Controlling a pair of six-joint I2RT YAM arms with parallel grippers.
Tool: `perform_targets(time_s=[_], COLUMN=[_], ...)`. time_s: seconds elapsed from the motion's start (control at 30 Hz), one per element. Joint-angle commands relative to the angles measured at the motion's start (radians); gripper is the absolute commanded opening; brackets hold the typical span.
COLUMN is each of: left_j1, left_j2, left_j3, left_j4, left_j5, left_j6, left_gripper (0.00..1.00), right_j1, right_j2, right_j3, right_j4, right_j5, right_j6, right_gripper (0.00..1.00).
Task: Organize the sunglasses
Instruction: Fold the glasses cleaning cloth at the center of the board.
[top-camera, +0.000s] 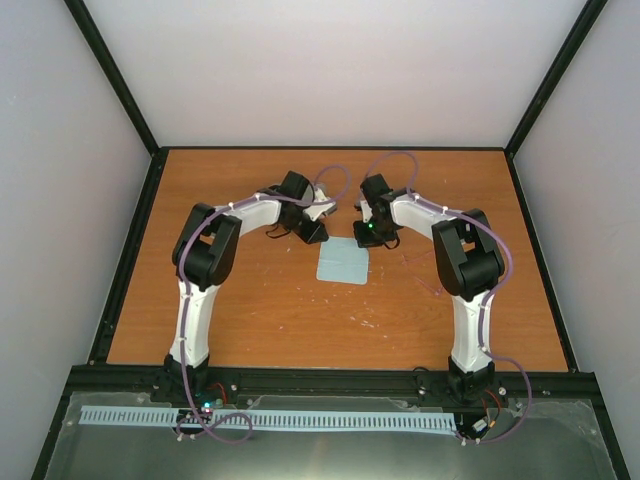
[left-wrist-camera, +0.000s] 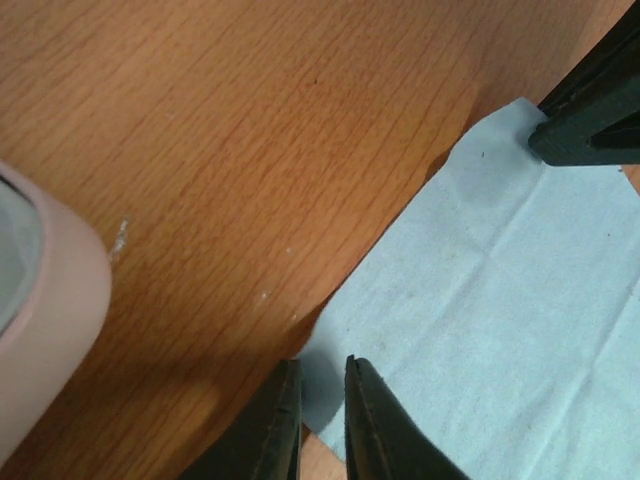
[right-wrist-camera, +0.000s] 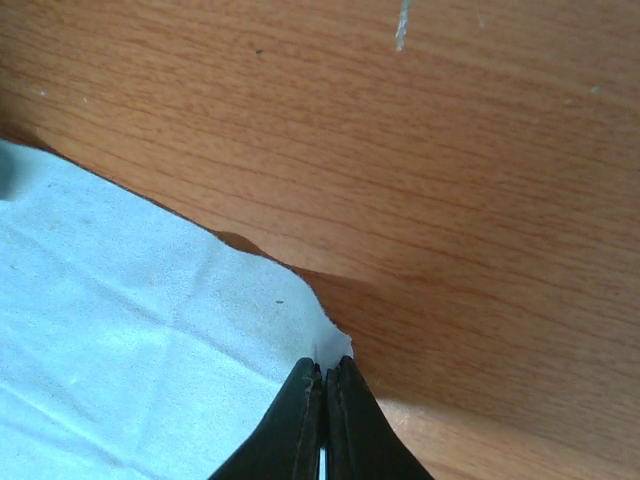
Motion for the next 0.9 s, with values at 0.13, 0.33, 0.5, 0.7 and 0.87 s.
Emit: perform_targets(time_s=[0.13, 0.33, 0.5, 0.7, 0.87], left_j1=[-0.032, -0.035, -0.035, -0.035, -0.035], left_j2=[0.04, -0.002, -0.064, -0.121, -0.162], left_j3=[-0.007, -0.046, -0.088, -0.144, -0.178], left_j4=[0.007, 0.01, 0.05, 0.099, 0.137], left_j5=[-0.03, -0.051, -0.068, -0.053, -0.059], left_j6=[0.049, 0.052, 0.04, 0.041, 0.044], left_gripper=[0.01, 0.0, 0.0, 0.0, 0.0], right_j1=[-0.001, -0.002, 0.0, 0.001, 0.001], right_j2=[0.016, 0.0, -0.036, -0.087, -0.12], right_j3=[0.018, 0.015, -0.01, -0.047, -0.084], right_j4=[-0.005, -0.001, 0.025, 0.049, 0.065], right_j5=[-0.002, 0.011, -0.008, -0.02, -0.037], right_j6=[-0.009, -0.012, -0.039, -0.064, -0.072], right_gripper=[0.03, 0.03, 0.03, 0.03, 0.03])
